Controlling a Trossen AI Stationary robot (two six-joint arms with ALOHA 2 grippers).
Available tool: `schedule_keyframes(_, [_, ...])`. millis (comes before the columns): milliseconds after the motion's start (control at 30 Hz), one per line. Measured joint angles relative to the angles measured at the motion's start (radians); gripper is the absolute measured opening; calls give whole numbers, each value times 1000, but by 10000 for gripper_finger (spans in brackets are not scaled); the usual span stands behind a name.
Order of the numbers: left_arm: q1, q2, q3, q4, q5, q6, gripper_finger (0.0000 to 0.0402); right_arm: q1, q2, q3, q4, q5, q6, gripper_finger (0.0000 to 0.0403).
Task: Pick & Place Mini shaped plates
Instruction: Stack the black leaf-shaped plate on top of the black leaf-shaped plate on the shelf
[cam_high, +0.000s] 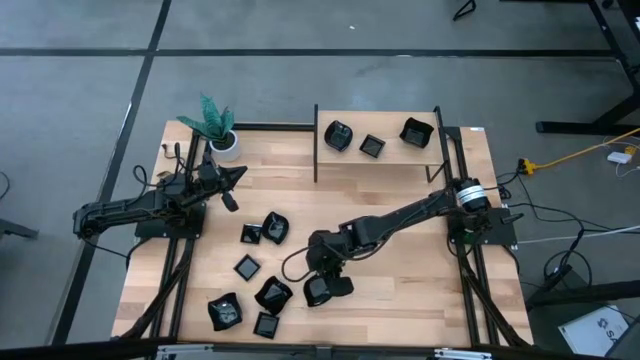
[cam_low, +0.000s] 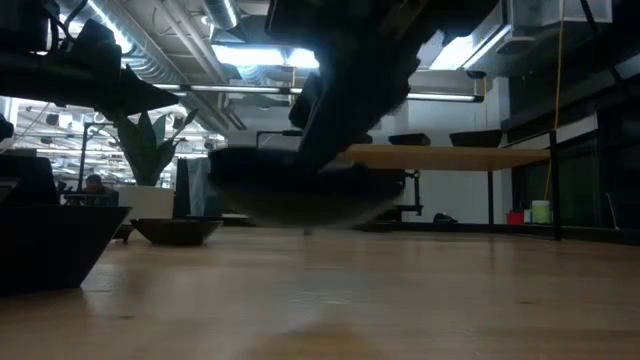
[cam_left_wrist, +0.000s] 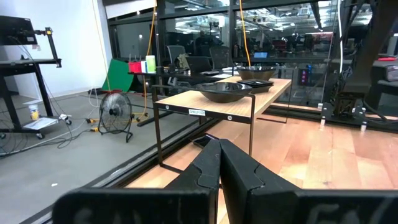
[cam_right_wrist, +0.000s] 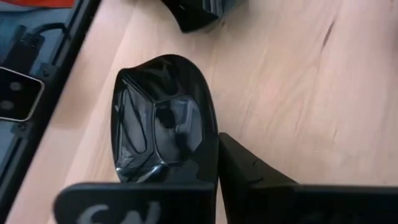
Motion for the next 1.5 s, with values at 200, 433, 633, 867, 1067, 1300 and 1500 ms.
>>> schedule_keyframes(200, [0, 0, 0, 0, 0, 0, 4, -10, -76, 0, -74, -2, -44, 3])
schedule_keyframes(433, [0, 0, 0, 0, 0, 0, 4, -19, -160, 0, -96, -2, -69, 5])
schedule_keyframes(633, [0, 0, 0, 0, 0, 0, 4, -23, -214, 0, -129, 8, -89, 4])
schedule_keyframes(867, [0, 0, 0, 0, 0, 0, 4, -38, -270, 0, -165, 8, -90, 4])
schedule_keyframes(1067, [0, 0, 0, 0, 0, 0, 4, -76, -319, 0, -203, 9, -100, 5])
schedule_keyframes(1300, [0, 0, 0, 0, 0, 0, 4, -154, -382, 0, -255, 9, -103, 3])
schedule_keyframes(1500, [0, 0, 0, 0, 0, 0, 4, -218, -427, 0, -280, 8, -127, 7])
